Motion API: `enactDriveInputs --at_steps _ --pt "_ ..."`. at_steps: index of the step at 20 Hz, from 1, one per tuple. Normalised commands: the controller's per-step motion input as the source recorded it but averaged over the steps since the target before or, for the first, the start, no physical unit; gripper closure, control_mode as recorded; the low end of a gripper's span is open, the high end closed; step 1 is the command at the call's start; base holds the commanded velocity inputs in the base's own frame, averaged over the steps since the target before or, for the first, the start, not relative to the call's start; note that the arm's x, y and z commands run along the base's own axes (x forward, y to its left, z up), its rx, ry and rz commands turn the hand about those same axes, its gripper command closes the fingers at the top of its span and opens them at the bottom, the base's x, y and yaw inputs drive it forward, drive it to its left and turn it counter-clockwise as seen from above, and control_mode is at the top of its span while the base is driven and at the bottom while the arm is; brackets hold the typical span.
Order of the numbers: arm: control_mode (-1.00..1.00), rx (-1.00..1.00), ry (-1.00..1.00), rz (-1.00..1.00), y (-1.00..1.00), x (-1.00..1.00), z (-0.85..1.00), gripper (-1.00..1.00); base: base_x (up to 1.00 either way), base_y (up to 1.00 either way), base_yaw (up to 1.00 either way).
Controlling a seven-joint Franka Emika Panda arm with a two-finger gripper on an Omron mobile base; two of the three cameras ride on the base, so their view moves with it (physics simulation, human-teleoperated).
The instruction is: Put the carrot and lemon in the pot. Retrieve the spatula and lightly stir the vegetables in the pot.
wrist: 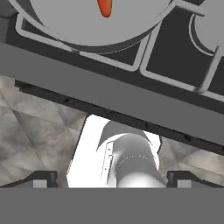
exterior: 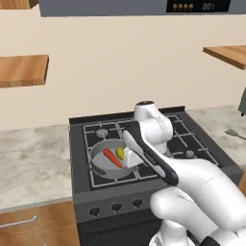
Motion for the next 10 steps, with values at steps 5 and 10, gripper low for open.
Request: enactDriveInputs --at_steps 5,10 --pt "-1.00 0.06 -0.07 -0.07 -0.47 -0.47 0.71 -1.00 0.00 0.00 0.00" --pt "-1.00 0.09 0.00 -0.05 -0.34 -0.13 0.21 -1.00 0.00 0.00 0.00"
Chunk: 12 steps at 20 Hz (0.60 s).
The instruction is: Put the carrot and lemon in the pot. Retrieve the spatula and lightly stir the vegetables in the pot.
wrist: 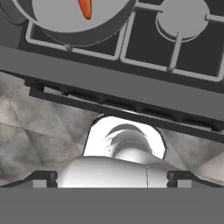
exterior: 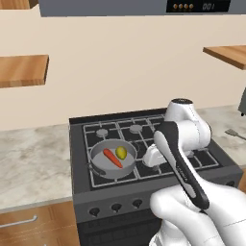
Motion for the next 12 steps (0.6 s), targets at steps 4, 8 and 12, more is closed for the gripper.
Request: enactDriveInputs --at_steps 4,8,12 --pt "-1.00 0.00 0.00 0.00 0.00 0.00 0.00 -1.00 0.00 0.00 0.00" --pt "-1.00 0.00 0.00 0.00 0.00 0.00 0.00 -1.00 0.00 0.00 0.00" --pt "1.00 0.00 0.00 0.00 0.00 0.00 0.00 -1.00 -0.17 -0.07 -0.03"
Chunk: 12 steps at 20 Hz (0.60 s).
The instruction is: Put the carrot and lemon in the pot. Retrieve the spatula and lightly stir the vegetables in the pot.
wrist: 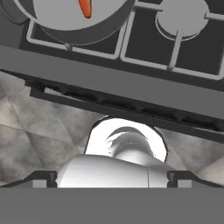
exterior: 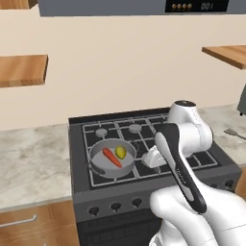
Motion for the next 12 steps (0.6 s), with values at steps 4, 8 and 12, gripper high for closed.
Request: enactDriveInputs --at_steps 4,8,12 --pt "1.00 0.00 0.00 0.00 0.00 0.00 0.00 -1.00 -0.74 -0.56 -0.21" --pt "1.00 0.00 0.00 0.00 0.00 0.00 0.00 -1.00 -0.24 -0.89 -0.20" --pt "1.00 0.00 0.00 0.00 0.00 0.00 0.00 -1.00 0.43 -0.90 0.00"
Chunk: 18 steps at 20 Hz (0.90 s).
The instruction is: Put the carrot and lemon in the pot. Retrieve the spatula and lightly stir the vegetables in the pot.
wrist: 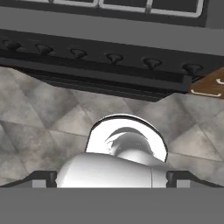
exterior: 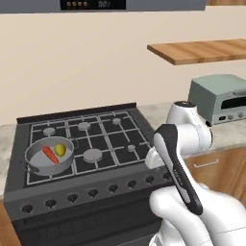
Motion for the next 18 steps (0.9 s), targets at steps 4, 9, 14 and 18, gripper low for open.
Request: enactDriveInputs --at_steps 4,9,14,18 --pt "1.00 0.00 0.00 0.00 0.00 0.00 0.00 -1.00 0.31 -1.00 0.02" --pt "1.00 0.00 0.00 0.00 0.00 0.00 0.00 -1.00 0.43 -0.90 0.19" --pt "1.00 0.00 0.00 0.00 0.00 0.00 0.00 -1.00 0.66 -0.45 0.10" --pt "1.00 0.00 0.00 0.00 0.00 0.00 0.00 -1.00 0.20 -0.24 0.00"
